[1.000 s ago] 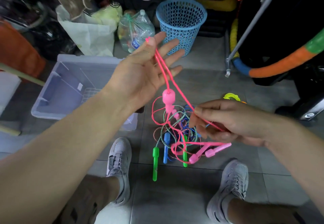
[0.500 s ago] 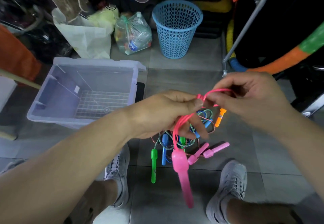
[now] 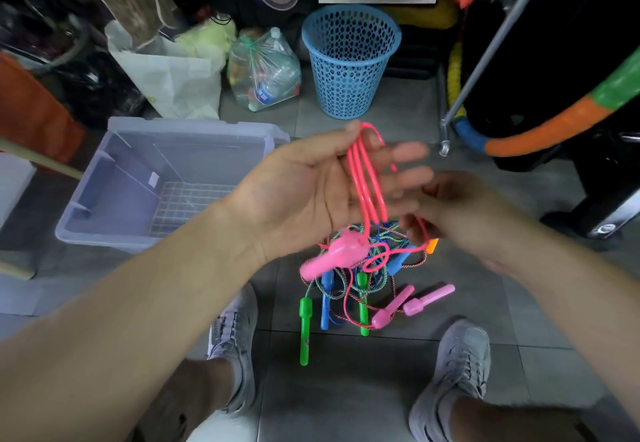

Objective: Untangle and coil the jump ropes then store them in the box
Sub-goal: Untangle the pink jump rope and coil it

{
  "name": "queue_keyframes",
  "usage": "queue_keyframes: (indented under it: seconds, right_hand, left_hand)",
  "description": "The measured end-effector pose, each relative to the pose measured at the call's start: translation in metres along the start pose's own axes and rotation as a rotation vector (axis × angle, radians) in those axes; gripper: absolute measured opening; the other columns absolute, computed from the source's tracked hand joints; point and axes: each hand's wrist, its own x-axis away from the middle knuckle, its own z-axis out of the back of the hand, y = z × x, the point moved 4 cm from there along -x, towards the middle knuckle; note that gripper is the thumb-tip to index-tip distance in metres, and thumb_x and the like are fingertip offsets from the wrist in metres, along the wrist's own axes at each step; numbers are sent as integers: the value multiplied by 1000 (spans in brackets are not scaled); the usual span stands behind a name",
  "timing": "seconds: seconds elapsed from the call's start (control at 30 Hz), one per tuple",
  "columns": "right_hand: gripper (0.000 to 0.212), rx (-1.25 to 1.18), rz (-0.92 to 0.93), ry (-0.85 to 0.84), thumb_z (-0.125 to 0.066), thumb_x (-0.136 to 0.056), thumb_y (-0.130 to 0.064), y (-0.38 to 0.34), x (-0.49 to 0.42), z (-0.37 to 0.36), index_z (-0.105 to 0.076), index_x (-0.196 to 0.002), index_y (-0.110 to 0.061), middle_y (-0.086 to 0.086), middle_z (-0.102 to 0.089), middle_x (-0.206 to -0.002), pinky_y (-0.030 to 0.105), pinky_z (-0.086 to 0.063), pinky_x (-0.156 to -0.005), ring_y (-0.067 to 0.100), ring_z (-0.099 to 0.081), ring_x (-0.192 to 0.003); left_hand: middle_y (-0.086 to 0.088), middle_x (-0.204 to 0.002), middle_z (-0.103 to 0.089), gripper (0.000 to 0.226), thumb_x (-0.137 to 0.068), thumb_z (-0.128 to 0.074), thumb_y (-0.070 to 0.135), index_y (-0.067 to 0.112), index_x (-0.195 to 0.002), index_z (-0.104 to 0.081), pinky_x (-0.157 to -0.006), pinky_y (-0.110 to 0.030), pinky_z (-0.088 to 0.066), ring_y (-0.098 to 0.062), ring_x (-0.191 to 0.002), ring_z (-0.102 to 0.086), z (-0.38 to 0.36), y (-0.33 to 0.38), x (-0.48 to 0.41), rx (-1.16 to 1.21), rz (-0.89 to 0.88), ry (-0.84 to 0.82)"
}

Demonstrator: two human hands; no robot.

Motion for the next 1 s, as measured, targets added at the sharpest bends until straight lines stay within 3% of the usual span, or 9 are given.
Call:
queue_keyframes:
  seconds: [0.13,0.23,0.3,0.4,0.57,0.7,0.8,0.93,1.0]
  right_hand:
    - [28,119,-60,-72,-62,-96,-16,7,4,-12,-62,-71,-3,4,-65,-53,25,-47,-54,13,-59,-48]
    - [30,229,-149,-113,-60,-97,-18,10,7,-13,-59,-70,-8,-4,-63,-49,20,-50,-51,5,-58,-44]
    - [29,270,-200,-152,-59,-99,-23,14,9,-14,-61,-75,-6,2,-69,-58,31,-61,-63,14,-66,-54]
    - [29,388,-217,-207,-56,-101,-29,21,9,-12,-62,-81,-8,5,-75,-72,43,-60,-80,23,-72,-71]
    - [20,217,-154,-43,-52,-102,-22,20,0,-5,-62,-88,-12,4,-63,-58,43,-53,-64,16,-58,-48]
    - [30,714,-28,-112,-39,-104,-43,1,10,-21,-49,-88,-20,-1,-51,-61,21,-37,-48,12,-46,-51]
    - [26,774,87,-222,-33,-105,-41,-10,27,-46,-41,-90,-22,-2,-47,-64,35,-42,-60,21,-53,-62]
    - [25,866,52,-251,-34,-102,-30,-4,28,-52,-43,-81,-19,1,-50,-67,40,-46,-63,23,-62,-72]
    - [28,917,-63,-155,-37,-98,-28,4,23,-38,-46,-75,-15,3,-51,-66,35,-40,-57,22,-60,-68]
  left_hand:
    - [-13,-118,-72,42,-105,-32,23,-1,-135,-50,-81,-38,-61,-25,-99,-74,9,24,0,106,-185,119]
    - [-12,-114,-73,42,-107,-33,20,2,-144,-43,-77,-32,-61,-20,-93,-75,20,42,3,156,-317,205]
    - [-11,-111,-75,37,-106,-35,18,7,-140,-45,-79,-32,-61,-20,-94,-75,27,51,6,182,-382,256]
    - [-9,-103,-77,28,-107,-38,17,9,-129,-52,-76,-31,-61,-18,-89,-75,33,59,11,190,-435,343]
    - [-4,-97,-77,21,-105,-41,18,12,-119,-57,-76,-29,-60,-16,-86,-75,36,48,8,21,-375,398]
    - [-6,-102,-77,24,-105,-41,15,12,-127,-50,-85,-33,-60,-21,-96,-74,39,34,1,-35,-340,403]
    - [-5,-97,-77,27,-104,-41,12,9,-129,-51,-89,-36,-59,-20,-92,-75,43,28,-1,6,-282,428]
    - [2,-68,-63,12,-90,-48,9,10,-87,-60,-74,-33,-62,-13,-60,-66,50,29,3,173,-179,475]
    - [3,-62,-54,19,-96,-44,11,13,-81,-56,-66,-29,-59,-11,-53,-56,53,30,4,55,-170,554]
